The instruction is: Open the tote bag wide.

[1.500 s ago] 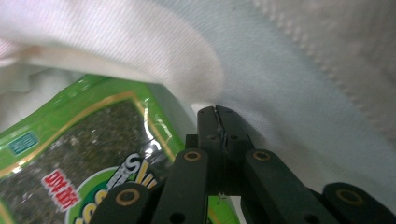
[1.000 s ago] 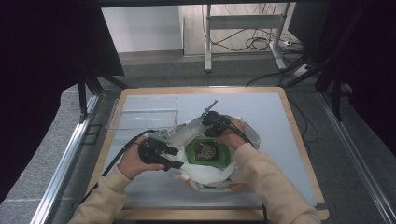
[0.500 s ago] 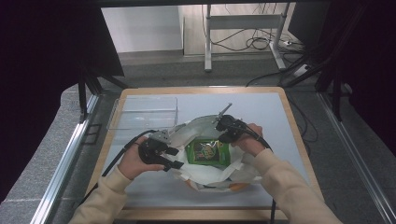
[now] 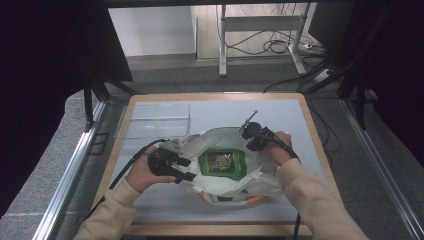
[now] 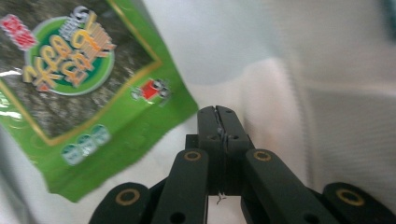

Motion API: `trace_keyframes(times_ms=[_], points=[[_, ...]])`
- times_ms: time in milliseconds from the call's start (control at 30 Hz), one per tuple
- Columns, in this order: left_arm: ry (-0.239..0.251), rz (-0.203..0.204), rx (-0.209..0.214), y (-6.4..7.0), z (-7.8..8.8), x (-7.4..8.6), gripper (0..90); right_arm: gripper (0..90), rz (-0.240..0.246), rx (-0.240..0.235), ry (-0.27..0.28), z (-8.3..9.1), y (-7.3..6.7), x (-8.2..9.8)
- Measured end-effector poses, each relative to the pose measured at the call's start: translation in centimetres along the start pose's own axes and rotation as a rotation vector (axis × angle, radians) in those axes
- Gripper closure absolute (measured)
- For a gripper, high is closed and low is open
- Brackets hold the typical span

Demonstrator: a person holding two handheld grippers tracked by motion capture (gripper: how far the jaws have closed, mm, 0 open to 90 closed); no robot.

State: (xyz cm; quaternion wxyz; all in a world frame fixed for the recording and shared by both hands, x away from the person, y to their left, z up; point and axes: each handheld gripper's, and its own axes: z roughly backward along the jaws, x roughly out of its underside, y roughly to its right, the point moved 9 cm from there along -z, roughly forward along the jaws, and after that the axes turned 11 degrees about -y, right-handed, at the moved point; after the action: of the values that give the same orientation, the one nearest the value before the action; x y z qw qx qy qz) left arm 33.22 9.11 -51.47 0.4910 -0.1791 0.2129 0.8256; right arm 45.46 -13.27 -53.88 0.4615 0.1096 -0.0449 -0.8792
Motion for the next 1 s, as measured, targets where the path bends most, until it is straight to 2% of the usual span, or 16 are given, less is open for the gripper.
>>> trace_keyframes(times_ms=[133,300,500,600,767,833,933,1000], points=[[0.001,0.002,0.0,0.0,0.0,0.0,41.7,89.1,-0.03,-0.004,0.003,-0.2,0.7,0.2],[-0.002,0.001,0.0,0.0,-0.1,0.1,41.7,89.1,-0.035,-0.004,0.003,-0.4,1.0,0.1],[-0.004,0.003,0.002,-0.1,-0.2,0.2,41.7,89.0,-0.023,-0.008,0.015,-0.1,0.6,0.0],[0.0,0.001,-0.001,-0.1,-0.1,0.2,41.5,88.9,-0.021,-0.02,0.045,0.6,0.2,-0.2],[0.027,0.001,-0.014,0.0,0.5,-0.1,41.1,84.4,-0.009,-0.077,0.12,2.2,-1.1,-0.8],[0.046,0.017,-0.032,-0.2,0.9,-0.2,39.5,80.4,-0.012,-0.116,0.144,2.7,-1.7,-0.8],[0.076,0.034,-0.044,-0.4,1.7,-0.4,35.2,70.8,-0.033,-0.172,0.168,3.3,-2.4,-0.7],[0.09,0.036,-0.052,-0.4,2.2,-0.5,34.5,62.8,-0.056,-0.185,0.186,3.6,-2.8,-0.6]])
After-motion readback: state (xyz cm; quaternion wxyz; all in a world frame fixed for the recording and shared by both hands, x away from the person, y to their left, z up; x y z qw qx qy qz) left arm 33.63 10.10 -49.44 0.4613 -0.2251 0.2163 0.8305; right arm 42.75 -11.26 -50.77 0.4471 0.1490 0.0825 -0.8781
